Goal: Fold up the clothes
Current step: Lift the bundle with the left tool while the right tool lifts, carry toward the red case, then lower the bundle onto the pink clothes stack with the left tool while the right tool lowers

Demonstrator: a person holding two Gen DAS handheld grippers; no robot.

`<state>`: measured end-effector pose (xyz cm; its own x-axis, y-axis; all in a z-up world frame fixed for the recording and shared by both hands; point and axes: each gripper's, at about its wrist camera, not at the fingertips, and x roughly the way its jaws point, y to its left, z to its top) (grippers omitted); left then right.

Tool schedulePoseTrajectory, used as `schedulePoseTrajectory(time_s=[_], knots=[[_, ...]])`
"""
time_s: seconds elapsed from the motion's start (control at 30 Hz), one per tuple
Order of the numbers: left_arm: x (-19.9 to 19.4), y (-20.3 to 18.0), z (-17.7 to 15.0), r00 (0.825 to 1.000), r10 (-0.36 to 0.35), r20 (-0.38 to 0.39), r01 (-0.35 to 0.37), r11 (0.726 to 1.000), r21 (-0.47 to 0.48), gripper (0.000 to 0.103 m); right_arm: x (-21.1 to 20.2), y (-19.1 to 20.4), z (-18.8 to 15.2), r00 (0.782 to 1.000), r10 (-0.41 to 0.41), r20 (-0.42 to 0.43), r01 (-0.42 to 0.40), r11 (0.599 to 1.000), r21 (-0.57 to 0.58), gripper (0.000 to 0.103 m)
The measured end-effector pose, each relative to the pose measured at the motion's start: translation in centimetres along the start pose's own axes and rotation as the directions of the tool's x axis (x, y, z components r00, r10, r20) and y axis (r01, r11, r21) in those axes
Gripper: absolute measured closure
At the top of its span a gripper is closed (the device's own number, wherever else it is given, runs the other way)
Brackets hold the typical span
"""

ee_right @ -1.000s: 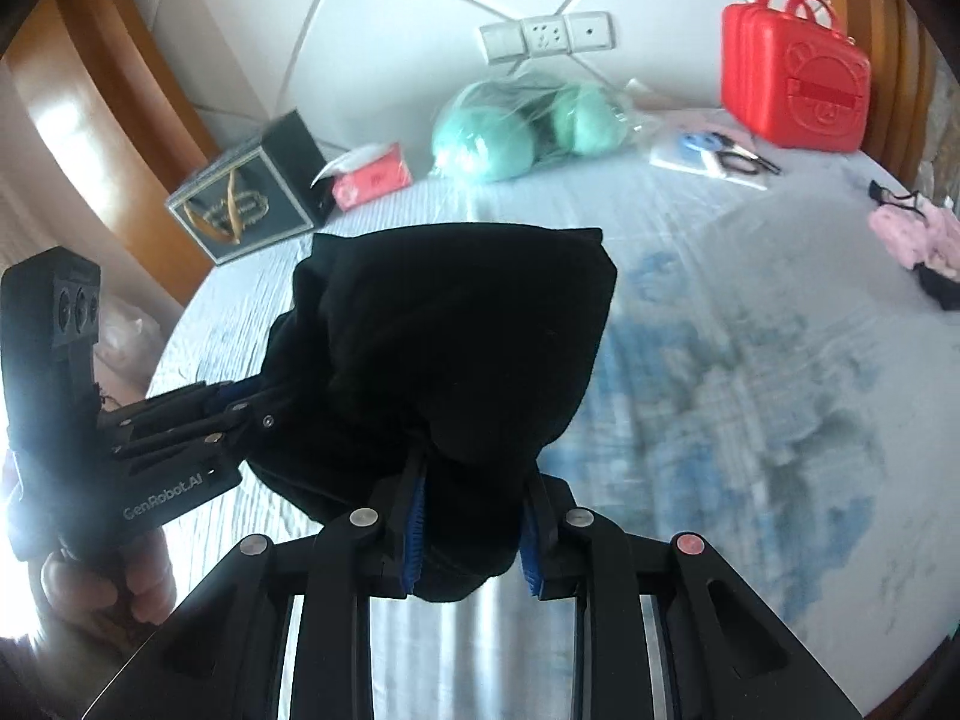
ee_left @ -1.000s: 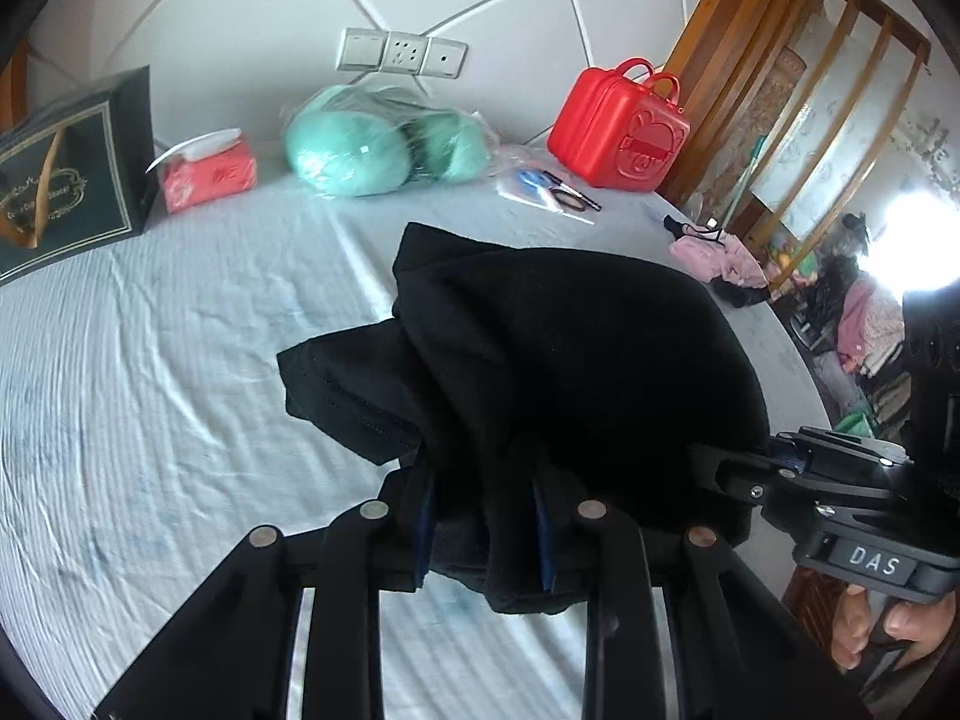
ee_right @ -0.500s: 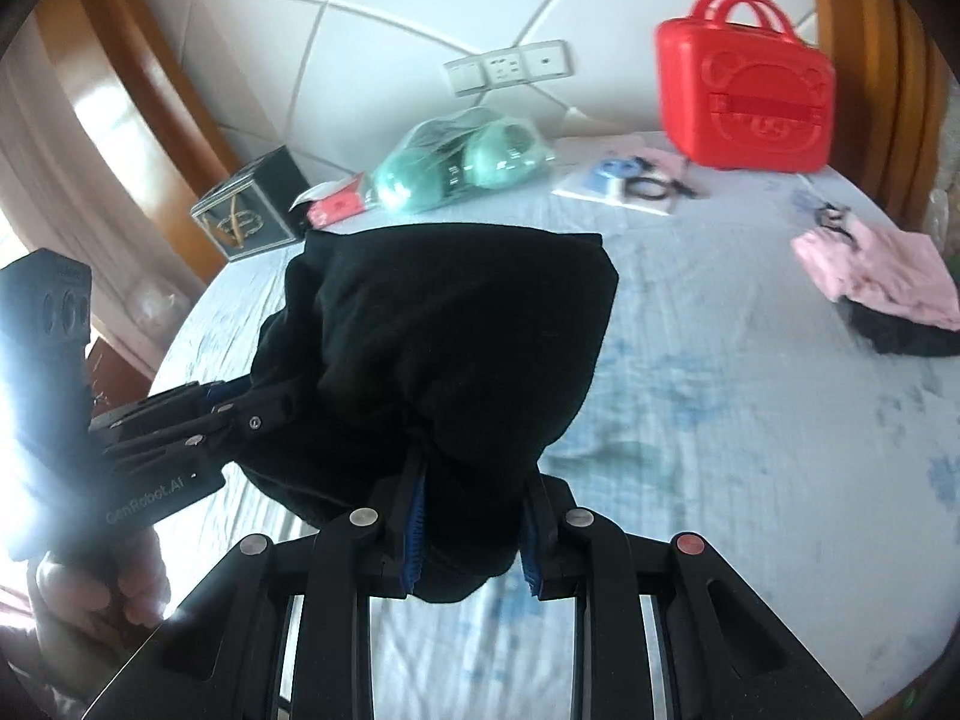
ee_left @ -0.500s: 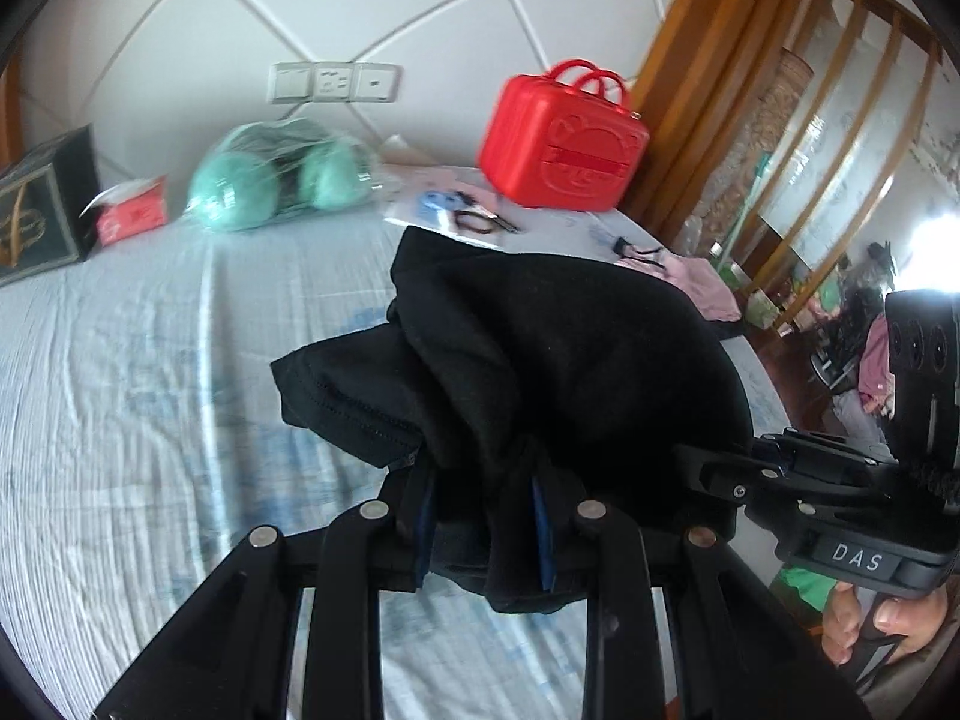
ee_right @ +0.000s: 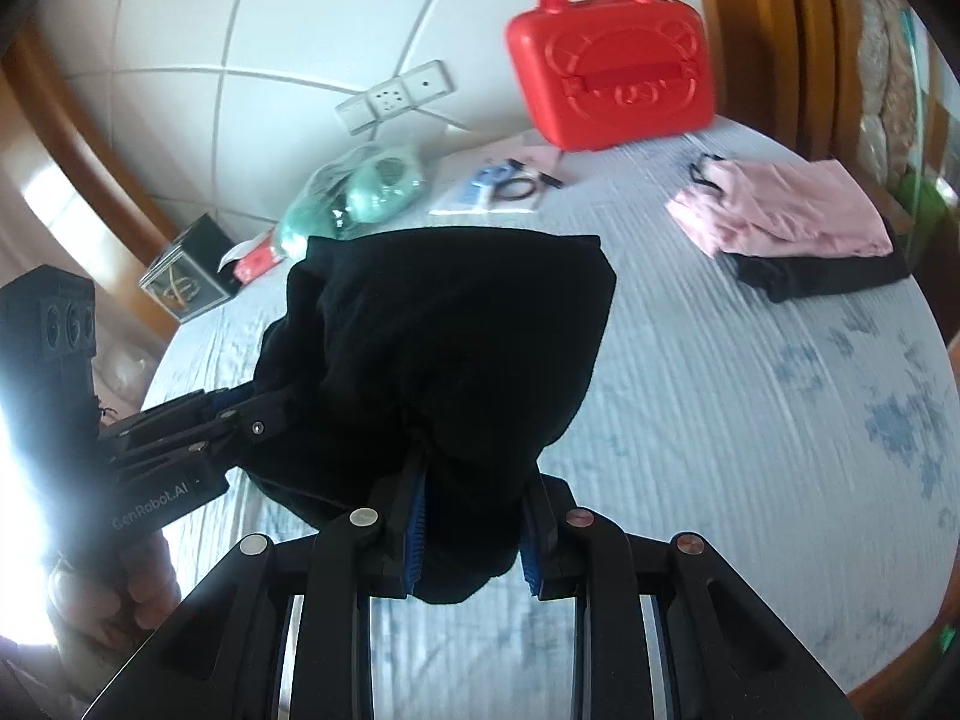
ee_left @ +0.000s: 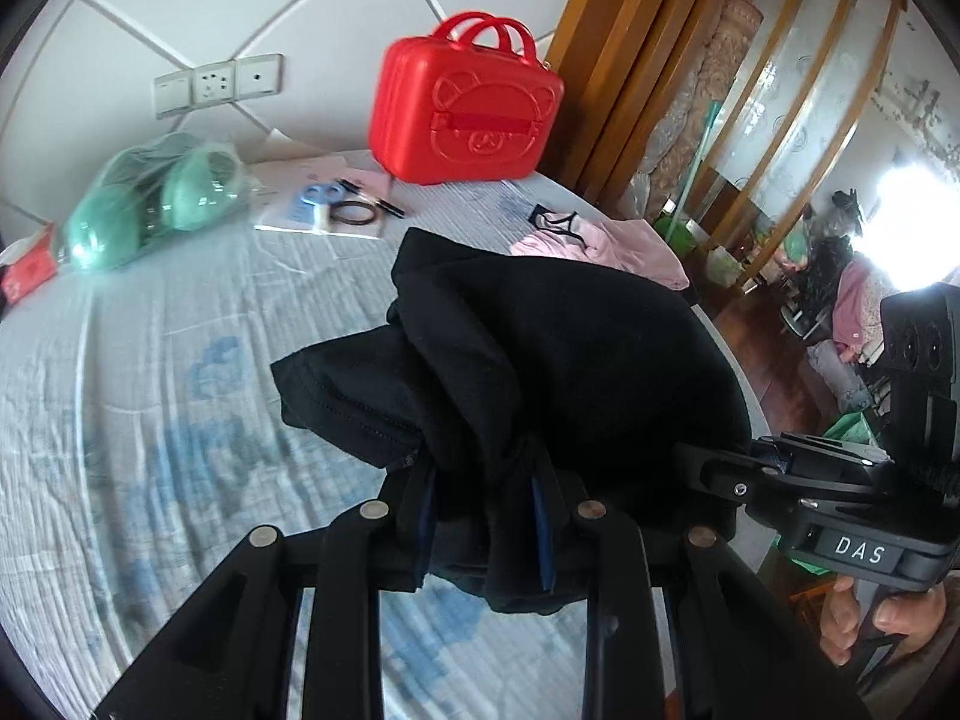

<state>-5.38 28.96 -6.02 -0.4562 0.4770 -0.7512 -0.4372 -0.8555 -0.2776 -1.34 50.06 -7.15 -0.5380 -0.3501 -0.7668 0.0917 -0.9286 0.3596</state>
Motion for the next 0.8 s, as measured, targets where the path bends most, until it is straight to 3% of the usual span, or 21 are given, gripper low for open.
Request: schedulePoseTrajectory(time_s=[0.27,0.5,0.8], knots=[[7.8,-9.9,3.8,0.997,0.080,0.007,-0.080,0.996,-0.046,0.078,-0.4,-12.5,4.4,0.996,0.085,-0.025,-0.087,0.994,-0.061,0.079],[13.6,-19.2,7.7,0.994,0.106,-0.020,-0.107,0.992,-0.060,0.078,-3.1,-23.7,9.5,0.989,0.138,-0.056,-0.143,0.986,-0.091,0.079],[19.0,-23.3,16.0,0.994,0.104,0.013,-0.103,0.993,-0.049,0.078,-3.7,-31.1,17.5,0.990,0.143,-0.014,-0.143,0.985,-0.091,0.079]])
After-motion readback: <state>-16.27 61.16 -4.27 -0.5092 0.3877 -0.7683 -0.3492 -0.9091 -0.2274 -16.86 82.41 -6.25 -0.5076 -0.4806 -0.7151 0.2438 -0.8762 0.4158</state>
